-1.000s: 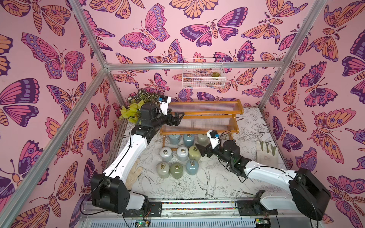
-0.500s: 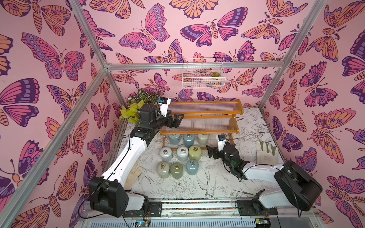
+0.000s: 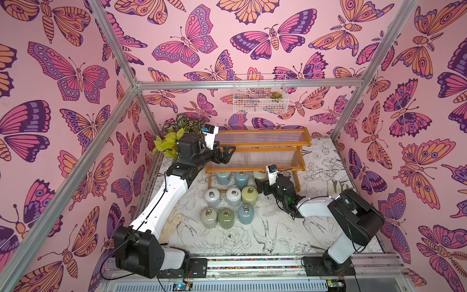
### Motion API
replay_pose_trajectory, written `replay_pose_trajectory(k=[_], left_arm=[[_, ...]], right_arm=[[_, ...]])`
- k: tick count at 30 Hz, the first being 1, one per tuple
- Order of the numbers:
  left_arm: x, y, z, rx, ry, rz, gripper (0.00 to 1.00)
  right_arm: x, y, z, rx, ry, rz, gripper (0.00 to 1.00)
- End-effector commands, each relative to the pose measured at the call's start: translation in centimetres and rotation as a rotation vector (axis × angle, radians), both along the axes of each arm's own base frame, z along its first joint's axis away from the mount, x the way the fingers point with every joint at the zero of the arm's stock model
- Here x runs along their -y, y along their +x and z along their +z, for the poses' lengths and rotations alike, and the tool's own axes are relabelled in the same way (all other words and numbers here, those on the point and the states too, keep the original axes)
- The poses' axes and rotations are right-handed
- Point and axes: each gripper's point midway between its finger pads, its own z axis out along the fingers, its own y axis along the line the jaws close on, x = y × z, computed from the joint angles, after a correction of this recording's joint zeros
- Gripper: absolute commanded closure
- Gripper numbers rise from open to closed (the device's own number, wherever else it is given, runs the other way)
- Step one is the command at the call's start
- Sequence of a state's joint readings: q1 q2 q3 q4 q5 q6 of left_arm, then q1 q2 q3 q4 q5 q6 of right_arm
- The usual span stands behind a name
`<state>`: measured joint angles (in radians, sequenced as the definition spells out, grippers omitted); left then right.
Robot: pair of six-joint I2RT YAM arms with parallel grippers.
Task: Remove the tea canisters from the shelf
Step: Pick up the tea canister from the shelf.
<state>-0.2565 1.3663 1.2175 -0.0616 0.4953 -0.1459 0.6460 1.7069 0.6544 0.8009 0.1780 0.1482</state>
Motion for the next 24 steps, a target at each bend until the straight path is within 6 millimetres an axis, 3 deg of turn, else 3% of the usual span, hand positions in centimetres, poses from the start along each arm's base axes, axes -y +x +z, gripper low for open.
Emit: replay_pose_trajectory(k=[1,14,24], left_arm=[[0.2,-1.1,-1.0,-0.033,0.01,-0.02,0.0],[0.1,-1.1,-1.4,-0.035,0.021,-0.014,0.0],[0.0,-1.1,-1.9,-0.041,0.027,-0.009,0.0]], right_arm=[[-0.4,1.3,0.0,0.014,-0.001,0.0,0.01],[-1.5,3.6,-1.3,-0.064,0.012,-0.028,0.01],[-1.6,3.8,-3.0,-0.154,-0.042,-0.037,0.05]])
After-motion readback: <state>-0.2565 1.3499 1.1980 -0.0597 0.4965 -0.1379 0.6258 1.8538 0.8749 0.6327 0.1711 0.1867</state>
